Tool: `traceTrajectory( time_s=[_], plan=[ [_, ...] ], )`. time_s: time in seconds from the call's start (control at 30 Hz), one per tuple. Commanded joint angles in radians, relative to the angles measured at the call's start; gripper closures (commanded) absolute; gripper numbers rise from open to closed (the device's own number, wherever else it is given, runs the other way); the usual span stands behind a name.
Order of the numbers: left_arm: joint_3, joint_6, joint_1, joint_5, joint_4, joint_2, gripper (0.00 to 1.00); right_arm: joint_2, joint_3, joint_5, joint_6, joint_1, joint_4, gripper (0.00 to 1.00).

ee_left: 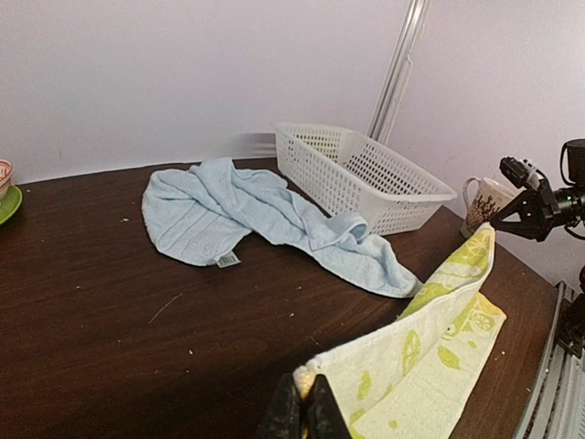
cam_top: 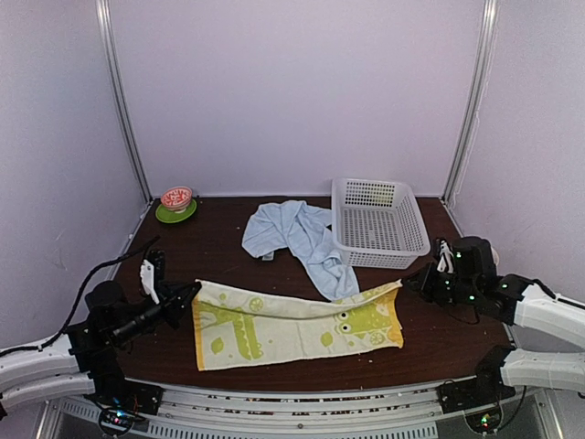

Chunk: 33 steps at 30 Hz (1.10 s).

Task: Roll the towels
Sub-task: Fold the towel at the center of the board.

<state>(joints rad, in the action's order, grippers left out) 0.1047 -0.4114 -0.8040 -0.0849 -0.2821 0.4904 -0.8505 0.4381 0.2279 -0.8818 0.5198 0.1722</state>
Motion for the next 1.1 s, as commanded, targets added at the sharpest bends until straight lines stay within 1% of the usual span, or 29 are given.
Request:
traceTrajectory(
  time_s=[0.0,0.13,0.23,0.37,0.5,0.67,0.87,1.07],
  plan=[
    [-0.016,0.009,0.005,0.065,-0.006,0.014,1.00,0.013,-0.001,0.026,0.029,0.012,-0.026,1.00],
    [-0.022,-0.037,0.004,0.122,0.011,0.058,1.00,0.005,-0.053,0.038,0.010,0.039,-0.031,1.00],
    [-0.042,-0.072,0.003,0.131,0.015,0.054,1.00,0.003,-0.084,0.034,-0.002,0.064,-0.040,1.00],
    [-0.065,-0.098,0.003,0.114,0.048,-0.008,1.00,-0.003,-0.107,0.026,-0.011,0.088,-0.044,1.00],
    [-0.070,-0.105,0.003,0.092,0.130,-0.087,1.00,-0.002,-0.121,0.018,-0.016,0.094,-0.049,1.00],
    [-0.081,-0.123,0.003,0.089,0.219,-0.150,1.00,-0.014,-0.138,0.018,-0.024,0.099,-0.062,1.00],
    [-0.105,-0.150,0.003,0.097,0.258,-0.210,1.00,-0.021,-0.159,0.019,-0.031,0.111,-0.069,1.00],
    [-0.112,-0.154,0.003,0.092,0.284,-0.255,1.00,-0.041,-0.175,0.009,-0.042,0.151,-0.071,1.00]
  ],
)
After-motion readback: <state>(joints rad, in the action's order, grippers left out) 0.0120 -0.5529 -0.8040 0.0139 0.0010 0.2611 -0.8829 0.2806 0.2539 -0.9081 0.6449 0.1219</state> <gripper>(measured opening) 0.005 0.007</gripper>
